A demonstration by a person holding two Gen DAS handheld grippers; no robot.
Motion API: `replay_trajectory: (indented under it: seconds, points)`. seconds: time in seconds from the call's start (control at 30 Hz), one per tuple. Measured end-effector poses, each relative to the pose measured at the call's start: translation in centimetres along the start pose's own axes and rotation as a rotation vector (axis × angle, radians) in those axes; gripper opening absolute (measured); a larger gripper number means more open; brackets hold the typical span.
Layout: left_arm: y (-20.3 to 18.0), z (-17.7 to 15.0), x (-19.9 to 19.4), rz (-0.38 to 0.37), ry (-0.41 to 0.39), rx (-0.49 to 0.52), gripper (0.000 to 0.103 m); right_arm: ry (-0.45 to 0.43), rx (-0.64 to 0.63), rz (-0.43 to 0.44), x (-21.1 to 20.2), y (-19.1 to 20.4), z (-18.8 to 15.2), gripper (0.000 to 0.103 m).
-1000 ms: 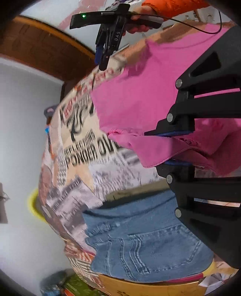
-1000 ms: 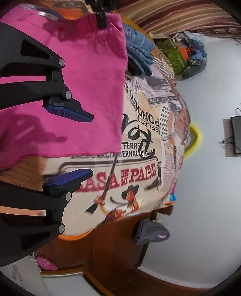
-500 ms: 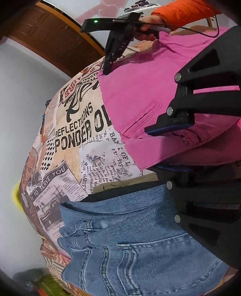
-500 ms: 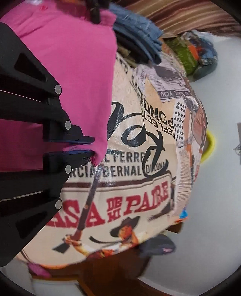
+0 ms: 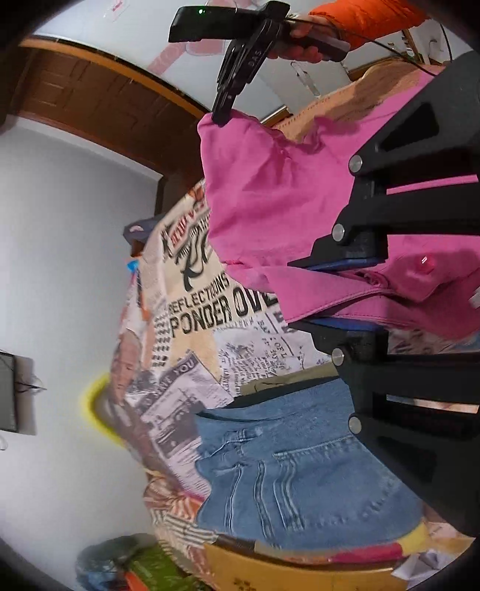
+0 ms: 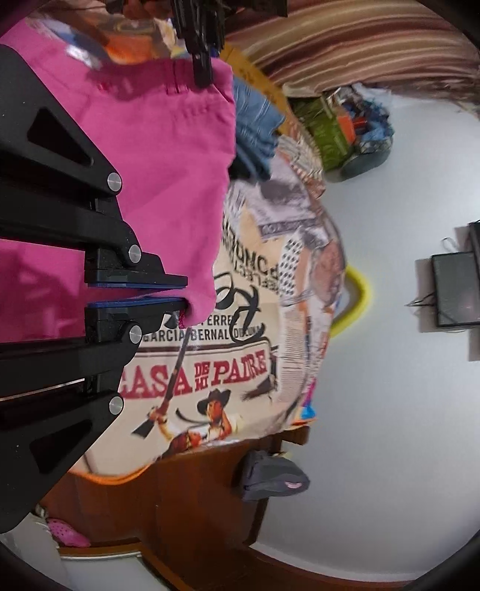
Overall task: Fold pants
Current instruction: 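Lift the pants with both tools and fold them over onto themselves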
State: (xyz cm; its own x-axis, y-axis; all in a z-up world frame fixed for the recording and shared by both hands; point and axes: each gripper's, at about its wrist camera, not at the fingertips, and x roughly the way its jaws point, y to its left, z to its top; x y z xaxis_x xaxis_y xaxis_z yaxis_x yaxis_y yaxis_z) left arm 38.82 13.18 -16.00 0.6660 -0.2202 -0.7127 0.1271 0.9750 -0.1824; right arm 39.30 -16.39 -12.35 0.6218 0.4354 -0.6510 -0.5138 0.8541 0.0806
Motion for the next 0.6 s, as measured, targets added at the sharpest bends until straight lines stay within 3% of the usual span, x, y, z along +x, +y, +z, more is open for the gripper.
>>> replay_trajectory:
  seconds: [0.27, 0.6]
  points:
    - [-3.4, -3.1, -6.9, 0.022, -0.035, 0.057, 0.022, -0.068, 0.035, 0.037, -8.4, 0.8, -1.9, 0.004]
    - [-7.1, -9.8, -12.0, 0.060, -0.005, 0.111, 0.022, -0.064, 0.151, 0.080, -13.6, 2.1, -9.3, 0.004]
